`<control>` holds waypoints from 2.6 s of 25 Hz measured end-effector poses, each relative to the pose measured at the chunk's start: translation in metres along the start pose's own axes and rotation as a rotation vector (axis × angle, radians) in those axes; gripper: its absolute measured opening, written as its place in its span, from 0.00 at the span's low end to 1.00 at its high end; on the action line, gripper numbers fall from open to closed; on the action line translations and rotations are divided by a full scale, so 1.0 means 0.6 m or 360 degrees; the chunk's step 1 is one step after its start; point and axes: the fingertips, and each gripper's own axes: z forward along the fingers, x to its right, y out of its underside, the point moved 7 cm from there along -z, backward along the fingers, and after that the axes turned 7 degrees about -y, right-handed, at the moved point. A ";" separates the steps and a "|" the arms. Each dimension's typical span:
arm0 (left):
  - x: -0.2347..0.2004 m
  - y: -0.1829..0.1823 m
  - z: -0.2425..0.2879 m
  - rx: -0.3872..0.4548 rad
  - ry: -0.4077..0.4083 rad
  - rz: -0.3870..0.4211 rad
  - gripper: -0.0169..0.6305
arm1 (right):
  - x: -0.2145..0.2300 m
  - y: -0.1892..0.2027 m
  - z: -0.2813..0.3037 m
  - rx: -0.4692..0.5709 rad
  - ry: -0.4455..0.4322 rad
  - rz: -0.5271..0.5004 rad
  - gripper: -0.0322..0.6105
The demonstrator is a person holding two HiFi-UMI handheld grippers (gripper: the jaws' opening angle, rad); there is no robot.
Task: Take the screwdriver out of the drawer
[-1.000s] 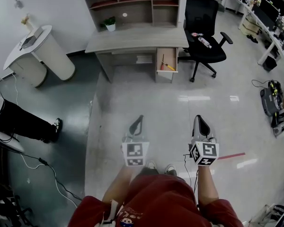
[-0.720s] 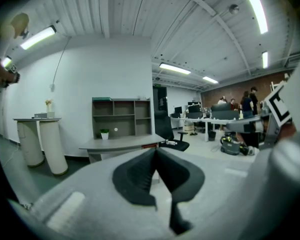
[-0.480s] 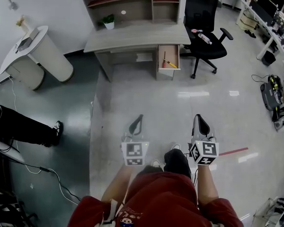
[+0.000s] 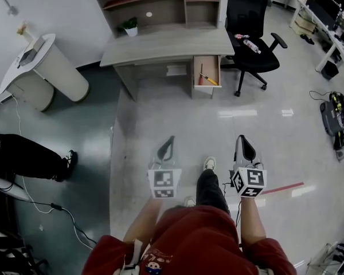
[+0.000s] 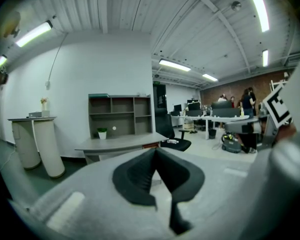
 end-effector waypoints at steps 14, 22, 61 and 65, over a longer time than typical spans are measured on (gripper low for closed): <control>0.001 -0.056 0.277 -0.0070 -0.0054 0.0014 0.02 | 0.173 -0.026 0.237 -0.0051 -0.0029 0.0078 0.05; 0.017 -0.103 0.427 -0.0089 -0.0068 -0.0055 0.02 | 0.273 -0.069 0.357 -0.0064 -0.0061 0.0078 0.05; -0.034 -0.173 0.862 -0.0045 -0.0086 -0.0095 0.02 | 0.474 -0.147 0.761 -0.0102 -0.0132 -0.0032 0.05; -0.069 -0.175 0.916 -0.0071 -0.0058 -0.0080 0.02 | 0.460 -0.152 0.831 -0.0132 -0.0135 -0.0026 0.05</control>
